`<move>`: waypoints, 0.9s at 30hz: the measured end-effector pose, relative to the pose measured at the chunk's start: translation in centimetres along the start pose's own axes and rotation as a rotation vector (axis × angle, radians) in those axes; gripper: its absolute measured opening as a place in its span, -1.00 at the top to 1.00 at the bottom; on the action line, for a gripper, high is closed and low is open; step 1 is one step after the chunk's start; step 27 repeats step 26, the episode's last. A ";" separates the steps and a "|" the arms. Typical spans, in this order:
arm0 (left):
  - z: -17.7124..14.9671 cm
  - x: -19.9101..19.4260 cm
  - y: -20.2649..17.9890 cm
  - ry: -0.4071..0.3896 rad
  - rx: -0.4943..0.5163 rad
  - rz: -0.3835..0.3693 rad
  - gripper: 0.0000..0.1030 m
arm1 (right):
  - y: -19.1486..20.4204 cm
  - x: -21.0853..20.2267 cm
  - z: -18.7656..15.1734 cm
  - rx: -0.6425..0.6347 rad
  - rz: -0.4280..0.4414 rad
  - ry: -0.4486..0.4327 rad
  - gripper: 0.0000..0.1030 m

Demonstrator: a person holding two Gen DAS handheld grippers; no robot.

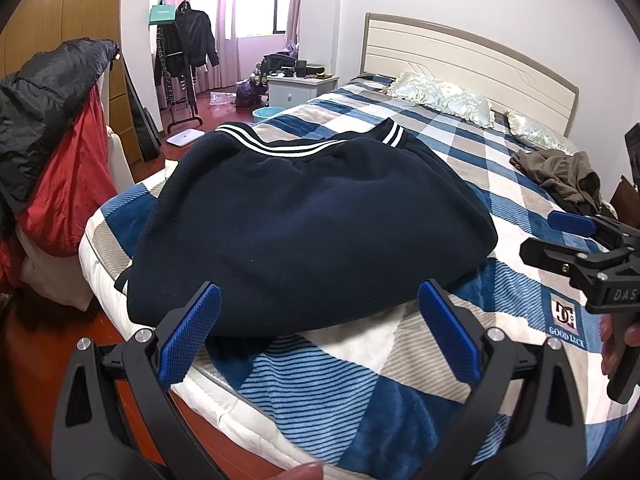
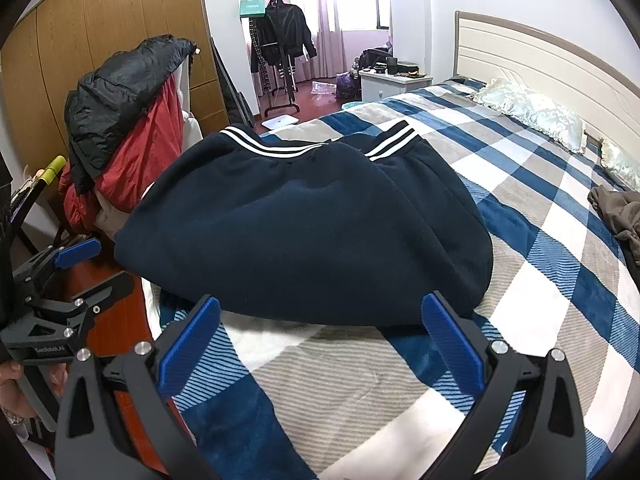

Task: Fold large clothes

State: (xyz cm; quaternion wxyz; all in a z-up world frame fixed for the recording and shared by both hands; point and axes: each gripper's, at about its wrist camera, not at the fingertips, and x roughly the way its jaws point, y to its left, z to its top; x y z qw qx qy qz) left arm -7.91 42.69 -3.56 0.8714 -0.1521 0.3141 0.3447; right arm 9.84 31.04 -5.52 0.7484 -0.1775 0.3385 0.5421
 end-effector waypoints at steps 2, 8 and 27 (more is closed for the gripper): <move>-0.1 0.2 -0.1 0.008 0.002 -0.003 -0.87 | 0.1 0.0 -0.1 0.003 0.001 0.002 -0.92; -0.5 0.6 -0.1 0.023 -0.001 0.011 -0.87 | 0.4 0.2 -0.5 0.002 0.003 0.007 -0.92; -0.3 -0.2 -0.9 -0.009 0.016 0.007 -0.87 | 0.5 0.0 -1.0 0.007 0.009 0.013 -0.92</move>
